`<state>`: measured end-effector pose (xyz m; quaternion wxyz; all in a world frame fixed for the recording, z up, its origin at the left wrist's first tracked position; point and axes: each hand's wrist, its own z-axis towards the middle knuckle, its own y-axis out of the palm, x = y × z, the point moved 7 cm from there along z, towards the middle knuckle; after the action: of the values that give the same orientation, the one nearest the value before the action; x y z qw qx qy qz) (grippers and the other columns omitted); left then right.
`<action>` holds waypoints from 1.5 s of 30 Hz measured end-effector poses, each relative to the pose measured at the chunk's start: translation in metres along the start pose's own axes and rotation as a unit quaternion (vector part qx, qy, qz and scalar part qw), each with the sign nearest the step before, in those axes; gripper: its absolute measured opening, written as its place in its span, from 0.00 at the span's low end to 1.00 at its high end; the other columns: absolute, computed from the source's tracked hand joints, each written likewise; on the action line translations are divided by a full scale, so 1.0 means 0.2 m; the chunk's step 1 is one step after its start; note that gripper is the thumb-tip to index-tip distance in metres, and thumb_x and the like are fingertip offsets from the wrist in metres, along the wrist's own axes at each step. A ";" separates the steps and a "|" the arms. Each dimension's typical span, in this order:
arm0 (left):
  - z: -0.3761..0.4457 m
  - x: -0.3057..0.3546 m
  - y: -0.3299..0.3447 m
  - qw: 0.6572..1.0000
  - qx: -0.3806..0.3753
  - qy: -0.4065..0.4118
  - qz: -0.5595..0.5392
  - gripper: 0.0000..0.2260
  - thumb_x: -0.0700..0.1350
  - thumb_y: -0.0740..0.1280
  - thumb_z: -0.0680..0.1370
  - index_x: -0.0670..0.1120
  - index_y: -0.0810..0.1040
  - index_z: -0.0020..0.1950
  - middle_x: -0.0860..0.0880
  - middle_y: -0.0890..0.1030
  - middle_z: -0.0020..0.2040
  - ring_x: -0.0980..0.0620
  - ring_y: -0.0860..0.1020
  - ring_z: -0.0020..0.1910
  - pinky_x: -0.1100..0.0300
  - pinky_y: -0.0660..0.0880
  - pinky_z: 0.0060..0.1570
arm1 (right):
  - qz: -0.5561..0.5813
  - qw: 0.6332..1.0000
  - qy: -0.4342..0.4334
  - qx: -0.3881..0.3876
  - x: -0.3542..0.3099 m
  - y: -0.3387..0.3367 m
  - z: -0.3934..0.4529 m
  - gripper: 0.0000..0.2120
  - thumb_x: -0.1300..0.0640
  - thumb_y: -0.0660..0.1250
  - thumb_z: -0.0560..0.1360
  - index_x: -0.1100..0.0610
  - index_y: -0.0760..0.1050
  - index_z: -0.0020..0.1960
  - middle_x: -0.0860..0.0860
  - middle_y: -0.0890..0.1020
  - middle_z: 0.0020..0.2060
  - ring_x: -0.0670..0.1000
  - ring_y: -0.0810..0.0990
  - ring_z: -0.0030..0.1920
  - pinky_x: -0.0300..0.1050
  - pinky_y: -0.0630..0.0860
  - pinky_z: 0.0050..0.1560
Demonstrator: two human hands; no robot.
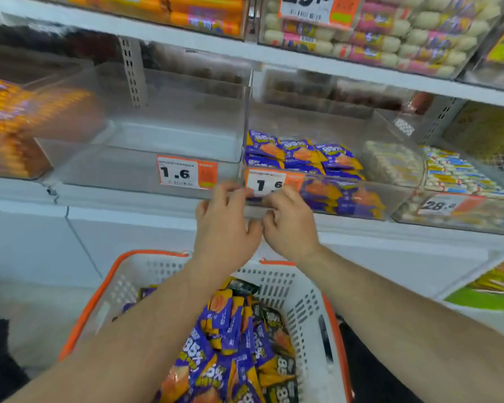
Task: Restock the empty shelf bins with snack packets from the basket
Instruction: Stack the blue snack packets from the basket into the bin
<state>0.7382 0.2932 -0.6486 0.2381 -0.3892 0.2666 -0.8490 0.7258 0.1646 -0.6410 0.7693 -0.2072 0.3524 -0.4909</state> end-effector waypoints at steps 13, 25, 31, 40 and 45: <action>-0.77 -0.52 0.27 0.918 -0.244 -0.302 -0.082 0.11 0.42 0.63 0.79 0.52 0.72 0.61 0.54 0.74 0.55 0.52 0.75 0.40 0.57 0.71 0.40 | 0.110 0.703 0.522 -0.470 0.41 0.87 -1.24 0.06 0.55 0.69 0.71 0.54 0.74 0.46 0.51 0.77 0.45 0.52 0.75 0.44 0.46 0.76 0.54; -0.87 -0.49 0.39 0.883 -0.293 -0.345 -0.126 0.11 0.41 0.62 0.80 0.55 0.69 0.58 0.55 0.75 0.54 0.53 0.72 0.34 0.57 0.68 0.32 | 0.093 0.732 0.543 -0.402 0.48 0.76 -1.13 0.10 0.61 0.68 0.68 0.57 0.68 0.32 0.54 0.69 0.27 0.51 0.65 0.29 0.47 0.62 0.32; -0.87 -0.43 0.38 0.882 -0.301 -0.334 -0.145 0.11 0.40 0.62 0.79 0.54 0.71 0.58 0.57 0.75 0.49 0.55 0.72 0.32 0.63 0.67 0.30 | 0.107 0.694 0.524 -0.482 0.35 0.79 -1.26 0.07 0.57 0.67 0.77 0.60 0.77 0.50 0.55 0.71 0.41 0.53 0.73 0.42 0.48 0.66 0.39; -0.93 -0.47 0.35 0.795 -0.255 -0.482 -0.264 0.12 0.41 0.61 0.80 0.47 0.71 0.64 0.48 0.76 0.52 0.51 0.76 0.41 0.55 0.72 0.39 | -0.069 0.798 0.372 -0.469 0.44 0.57 -0.90 0.08 0.58 0.75 0.69 0.63 0.83 0.43 0.55 0.85 0.41 0.53 0.84 0.45 0.49 0.82 0.49; -1.04 -0.28 0.43 0.541 -0.206 -0.667 -0.470 0.21 0.49 0.67 0.80 0.48 0.67 0.71 0.40 0.63 0.74 0.39 0.73 0.63 0.42 0.74 0.54 | 0.067 0.836 0.405 -0.366 0.39 0.32 -0.62 0.15 0.70 0.73 0.66 0.55 0.72 0.43 0.55 0.77 0.39 0.53 0.76 0.36 0.46 0.75 0.36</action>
<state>0.6249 0.3188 -0.8492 -0.1726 -0.9507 -0.0224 -0.2565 0.6939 0.1253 -0.7929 0.4574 -0.2322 0.7991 -0.3135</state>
